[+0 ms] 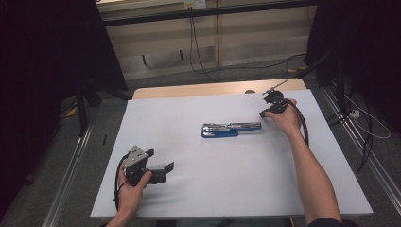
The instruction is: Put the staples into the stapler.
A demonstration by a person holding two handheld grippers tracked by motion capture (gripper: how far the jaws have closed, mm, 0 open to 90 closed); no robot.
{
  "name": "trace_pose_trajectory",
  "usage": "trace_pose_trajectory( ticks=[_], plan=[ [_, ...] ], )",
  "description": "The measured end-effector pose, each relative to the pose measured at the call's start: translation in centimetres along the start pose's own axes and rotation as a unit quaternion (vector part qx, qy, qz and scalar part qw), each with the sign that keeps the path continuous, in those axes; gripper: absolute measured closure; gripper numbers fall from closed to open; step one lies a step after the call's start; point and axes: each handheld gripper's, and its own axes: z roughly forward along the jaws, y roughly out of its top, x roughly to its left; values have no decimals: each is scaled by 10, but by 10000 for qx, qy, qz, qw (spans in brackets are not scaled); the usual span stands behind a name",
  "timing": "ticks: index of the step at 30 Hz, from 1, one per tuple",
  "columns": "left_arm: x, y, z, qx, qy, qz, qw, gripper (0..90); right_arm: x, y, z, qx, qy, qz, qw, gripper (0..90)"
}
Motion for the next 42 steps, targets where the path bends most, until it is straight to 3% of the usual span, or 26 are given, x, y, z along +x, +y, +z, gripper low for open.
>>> trace_pose_trajectory(
  ticks=[17,29,34,42],
  plan=[
    [5,0,-1,-46,36,-152,9999,47,14,8,-13,-440,87,-278,9986,791],
    [4,0,-1,-23,27,-103,9999,46,28,13,-19,-648,230,-491,9964,791],
    [4,0,0,-34,22,-126,9999,46,32,15,-23,-754,351,-427,9956,791],
    [4,0,1,-21,35,-118,9999,47,39,15,-27,-870,464,-557,9936,791]
  ],
)
